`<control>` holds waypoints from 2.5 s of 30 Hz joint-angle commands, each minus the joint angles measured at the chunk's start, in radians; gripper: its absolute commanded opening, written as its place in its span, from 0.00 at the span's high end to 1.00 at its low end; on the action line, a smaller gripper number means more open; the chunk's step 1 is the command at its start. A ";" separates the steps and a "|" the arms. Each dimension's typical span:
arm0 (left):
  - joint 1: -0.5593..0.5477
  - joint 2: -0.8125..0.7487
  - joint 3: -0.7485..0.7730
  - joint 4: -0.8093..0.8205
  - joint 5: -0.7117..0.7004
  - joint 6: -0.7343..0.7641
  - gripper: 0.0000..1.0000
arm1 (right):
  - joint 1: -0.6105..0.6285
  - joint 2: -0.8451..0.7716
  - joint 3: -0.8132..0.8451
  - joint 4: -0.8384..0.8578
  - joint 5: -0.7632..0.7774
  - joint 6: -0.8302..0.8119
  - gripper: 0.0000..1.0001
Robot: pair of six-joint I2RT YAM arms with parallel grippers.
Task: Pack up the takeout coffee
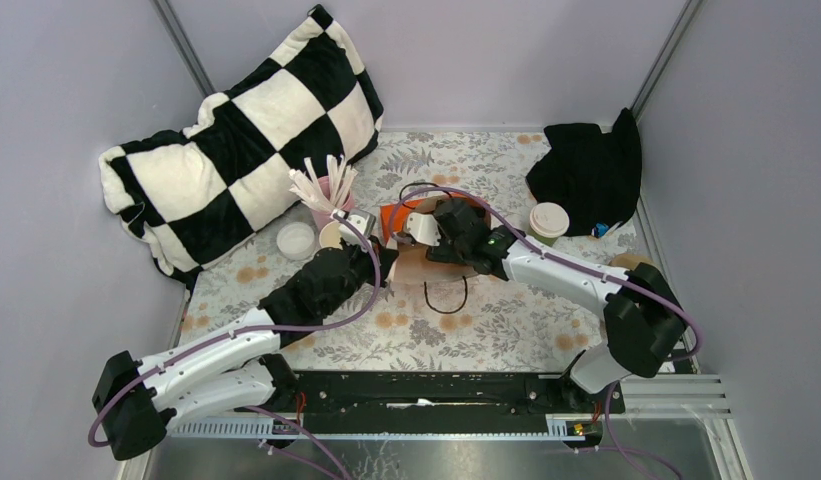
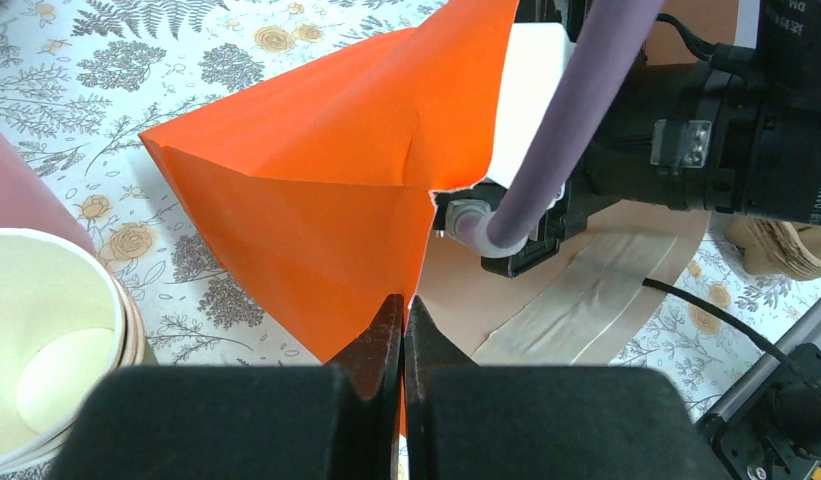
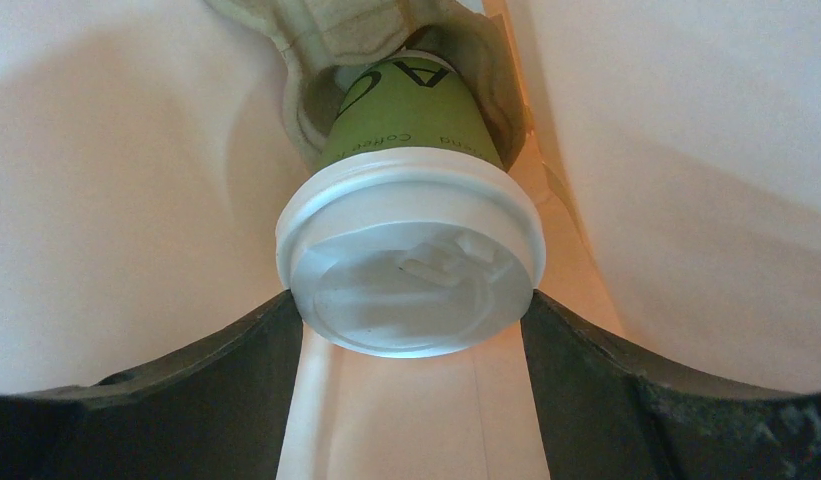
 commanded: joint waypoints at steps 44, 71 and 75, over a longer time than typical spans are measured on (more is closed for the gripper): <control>-0.003 0.174 0.261 -0.273 -0.254 -0.150 1.00 | -0.019 -0.086 0.191 -0.341 -0.136 0.261 0.00; -0.004 0.318 0.484 -0.524 -0.259 -0.250 1.00 | 0.112 -0.458 0.548 -0.632 0.052 0.824 0.00; -0.003 0.322 0.541 -0.585 -0.240 -0.247 1.00 | -0.131 -0.382 0.558 -0.665 0.165 0.868 0.00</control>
